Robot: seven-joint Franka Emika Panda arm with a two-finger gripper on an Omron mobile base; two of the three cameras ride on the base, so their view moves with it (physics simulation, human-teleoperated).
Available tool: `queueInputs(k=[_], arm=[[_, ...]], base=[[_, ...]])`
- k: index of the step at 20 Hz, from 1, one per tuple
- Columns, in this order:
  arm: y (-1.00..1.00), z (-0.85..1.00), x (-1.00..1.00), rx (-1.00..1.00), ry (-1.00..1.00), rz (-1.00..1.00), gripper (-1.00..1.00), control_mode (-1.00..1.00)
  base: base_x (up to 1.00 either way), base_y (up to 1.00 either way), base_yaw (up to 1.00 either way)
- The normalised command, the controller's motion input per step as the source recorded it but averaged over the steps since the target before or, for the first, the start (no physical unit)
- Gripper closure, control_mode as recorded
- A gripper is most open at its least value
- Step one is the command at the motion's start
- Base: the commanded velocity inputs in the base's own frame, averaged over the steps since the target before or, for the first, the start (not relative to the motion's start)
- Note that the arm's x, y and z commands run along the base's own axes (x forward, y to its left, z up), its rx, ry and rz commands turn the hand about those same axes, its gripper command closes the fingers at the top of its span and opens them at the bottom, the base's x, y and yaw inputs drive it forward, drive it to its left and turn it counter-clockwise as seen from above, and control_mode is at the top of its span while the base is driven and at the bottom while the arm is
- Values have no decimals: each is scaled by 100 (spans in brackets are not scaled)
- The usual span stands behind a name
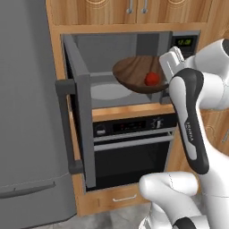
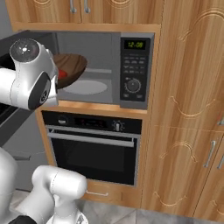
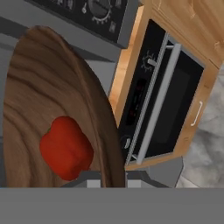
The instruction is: Pick the bell pepper from the sink and place it in the bowl. Then pick the bowl and place it in the microwave. Then close the microwave door and press the start button.
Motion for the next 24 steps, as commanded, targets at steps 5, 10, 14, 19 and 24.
queueInputs(k=[5,10,14,19,24], arm=[[0,0,0,0,0,0,100,100],[32,-46,17,0,6,0,100,-100],[-22,-37,14,2,3,0,100,-100],[-15,-27,75,1,4,0,100,-100],[0,-13,100,0,6,0,100,-100]], base=[[5,50,-1],[0,0,0],[0,0,0],[0,0,0],[0,0,0]])
